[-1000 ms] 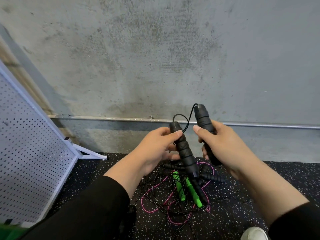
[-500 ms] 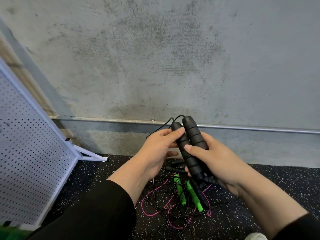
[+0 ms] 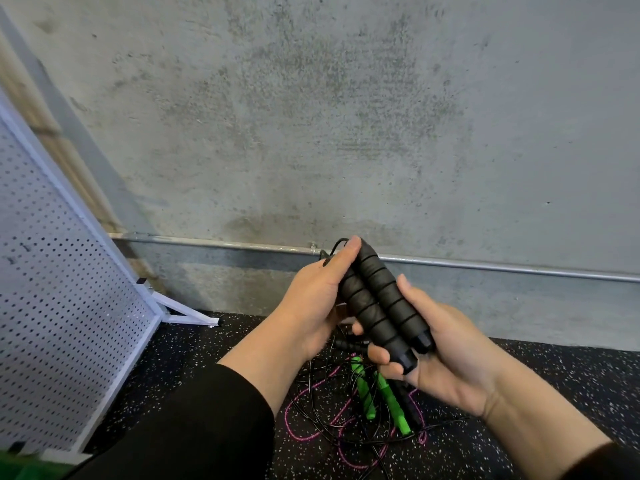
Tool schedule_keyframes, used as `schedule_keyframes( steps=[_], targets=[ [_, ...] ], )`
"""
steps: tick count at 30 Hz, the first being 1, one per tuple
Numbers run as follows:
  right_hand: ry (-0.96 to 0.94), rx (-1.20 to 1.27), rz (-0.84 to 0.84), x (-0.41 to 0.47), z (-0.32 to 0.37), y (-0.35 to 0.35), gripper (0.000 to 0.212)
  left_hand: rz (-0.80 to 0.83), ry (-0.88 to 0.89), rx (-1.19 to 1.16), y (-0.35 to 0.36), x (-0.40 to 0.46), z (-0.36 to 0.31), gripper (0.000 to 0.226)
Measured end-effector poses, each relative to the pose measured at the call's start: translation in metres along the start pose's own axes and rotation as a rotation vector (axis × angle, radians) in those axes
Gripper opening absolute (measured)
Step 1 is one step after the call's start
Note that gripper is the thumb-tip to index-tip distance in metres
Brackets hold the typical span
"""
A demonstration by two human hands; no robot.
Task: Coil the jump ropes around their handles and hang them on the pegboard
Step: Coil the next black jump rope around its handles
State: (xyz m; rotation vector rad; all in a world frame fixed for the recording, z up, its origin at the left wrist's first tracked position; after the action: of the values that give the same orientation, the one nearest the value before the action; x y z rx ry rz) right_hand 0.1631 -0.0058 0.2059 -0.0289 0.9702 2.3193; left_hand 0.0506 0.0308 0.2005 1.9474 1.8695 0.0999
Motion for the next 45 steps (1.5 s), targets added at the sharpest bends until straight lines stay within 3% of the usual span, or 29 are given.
schedule_keyframes(
  steps=[2, 5, 6, 8, 11, 15, 20, 22, 28, 32, 36, 39, 45],
  targets=[
    [-0.019, -0.021, -0.011, -0.001, 0.004, -0.003, 0.052, -0.247, 0.041, 0.266, -0.025, -0.007, -0.015, 0.061],
    [0.004, -0.032, 0.062, -0.003, 0.005, -0.003, 0.049, -0.522, 0.338, 0.430, -0.059, -0.022, -0.058, 0.051],
    [0.015, -0.030, 0.096, -0.004, 0.005, -0.001, 0.049, -0.503, 0.425, 0.487, -0.061, -0.023, -0.069, 0.040],
    [0.027, -0.032, 0.162, -0.006, 0.004, 0.003, 0.053, -0.314, 0.496, 0.594, -0.046, -0.020, -0.078, 0.033],
    [0.006, 0.009, 0.304, -0.006, 0.007, 0.012, 0.054, -0.089, 0.463, 0.407, -0.021, -0.016, -0.065, 0.039],
    [-0.084, 0.168, 0.491, -0.004, 0.018, 0.026, 0.055, 0.049, 0.365, 0.070, -0.003, -0.013, -0.043, 0.045],
    [-0.183, 0.268, 0.542, -0.004, 0.034, 0.023, 0.058, 0.109, 0.263, 0.142, 0.015, -0.012, -0.030, 0.036],
    [-0.207, 0.241, 0.471, -0.003, 0.036, 0.015, 0.059, 0.080, 0.258, 0.313, 0.020, -0.013, -0.027, 0.031],
    [-0.291, -0.074, -0.002, -0.007, 0.048, -0.012, 0.056, 0.120, 0.190, 0.560, 0.028, -0.014, -0.024, 0.036],
    [-0.333, -0.248, -0.121, -0.009, 0.056, -0.014, 0.052, 0.102, 0.139, 0.639, 0.021, -0.011, -0.021, 0.038],
    [-0.374, -0.524, -0.277, -0.015, 0.067, -0.022, 0.033, 0.117, 0.033, 0.608, 0.022, -0.014, -0.008, 0.032],
    [-0.334, -0.875, -0.454, -0.021, 0.078, -0.033, 0.015, 0.096, -0.106, 0.420, 0.020, -0.016, 0.009, 0.030],
    [-0.224, -1.433, -0.600, -0.021, 0.070, -0.030, 0.045, 0.118, -0.215, 0.191, 0.025, -0.018, 0.016, 0.030]
  ],
)
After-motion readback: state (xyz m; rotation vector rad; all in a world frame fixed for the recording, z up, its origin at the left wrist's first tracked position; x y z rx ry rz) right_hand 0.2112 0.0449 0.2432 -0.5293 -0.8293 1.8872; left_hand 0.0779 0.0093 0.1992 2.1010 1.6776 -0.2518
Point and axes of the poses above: each hand's wrist, its own x-axis towards the middle knuckle, its own y-axis out of the palm, z = x × y, the point moved 9 cm from there along x, towards the middle knuckle, and after that the axes turned 11 degrees about z, right-handed, at the moved point
